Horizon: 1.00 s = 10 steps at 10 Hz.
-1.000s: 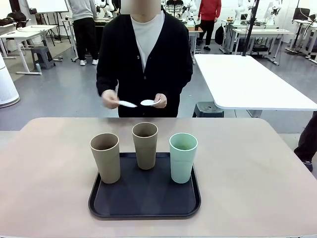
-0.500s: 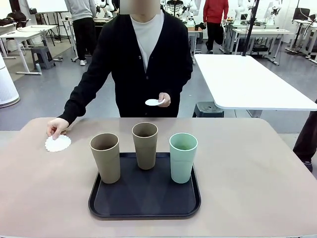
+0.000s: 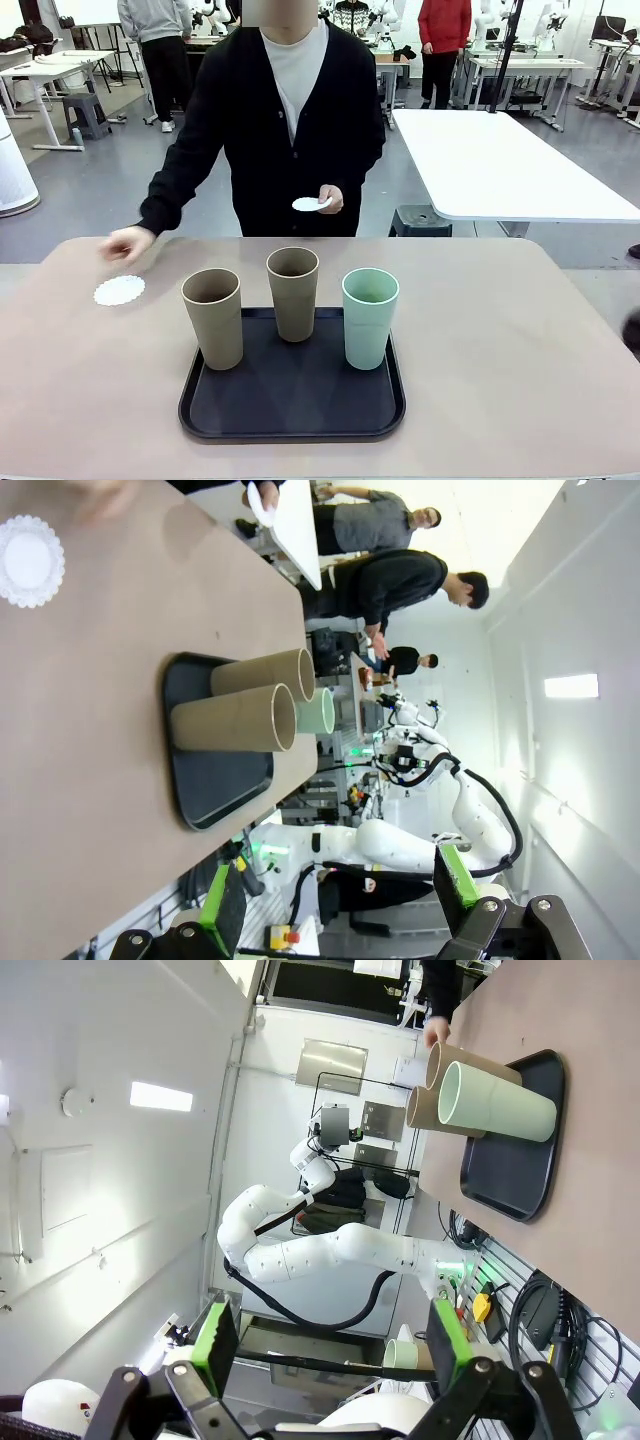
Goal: Place coasters on the table and set cups on them.
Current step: Pick up one Reusable plastic cup and place it on a coaster set by the human.
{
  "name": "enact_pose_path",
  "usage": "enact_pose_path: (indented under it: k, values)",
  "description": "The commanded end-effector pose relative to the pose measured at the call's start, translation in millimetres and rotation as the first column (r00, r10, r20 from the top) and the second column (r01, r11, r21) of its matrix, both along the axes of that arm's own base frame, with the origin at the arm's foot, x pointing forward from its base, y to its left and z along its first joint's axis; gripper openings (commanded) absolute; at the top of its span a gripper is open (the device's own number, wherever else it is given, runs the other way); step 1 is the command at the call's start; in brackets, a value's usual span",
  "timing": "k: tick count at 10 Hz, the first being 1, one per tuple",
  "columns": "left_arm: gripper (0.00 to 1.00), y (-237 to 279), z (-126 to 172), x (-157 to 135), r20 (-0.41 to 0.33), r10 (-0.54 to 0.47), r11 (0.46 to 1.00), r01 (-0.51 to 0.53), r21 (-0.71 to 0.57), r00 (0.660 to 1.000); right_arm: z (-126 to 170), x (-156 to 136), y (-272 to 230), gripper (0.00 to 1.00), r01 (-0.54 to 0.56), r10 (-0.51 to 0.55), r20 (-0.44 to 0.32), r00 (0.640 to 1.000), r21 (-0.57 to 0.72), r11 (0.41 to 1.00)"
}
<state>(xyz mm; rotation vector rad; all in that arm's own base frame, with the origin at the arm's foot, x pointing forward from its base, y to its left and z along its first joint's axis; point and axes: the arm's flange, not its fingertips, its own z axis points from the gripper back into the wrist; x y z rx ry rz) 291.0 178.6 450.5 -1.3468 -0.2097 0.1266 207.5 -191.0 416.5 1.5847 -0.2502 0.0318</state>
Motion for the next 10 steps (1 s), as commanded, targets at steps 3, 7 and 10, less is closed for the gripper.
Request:
enact_pose_path:
  k: [3, 7, 10]
  values:
    - [1.00, 3.1, 1.2, -1.9, 0.003, 0.002, 1.000, -0.002, -0.010, 1.000, 0.4, -0.6, -2.2, 1.00, 0.005, -0.005, 0.006, 1.000, 0.004, 1.000]
    - [1.00, 3.1, 1.2, -1.9, 0.003, 0.002, 1.000, -0.002, -0.010, 1.000, 0.4, -0.6, -2.2, 1.00, 0.005, -0.005, 0.006, 1.000, 0.004, 1.000]
    - [1.00, 3.1, 1.2, -1.9, 0.003, 0.002, 1.000, -0.002, -0.010, 1.000, 0.4, -0.6, -2.2, 1.00, 0.005, -0.005, 0.006, 1.000, 0.004, 1.000]
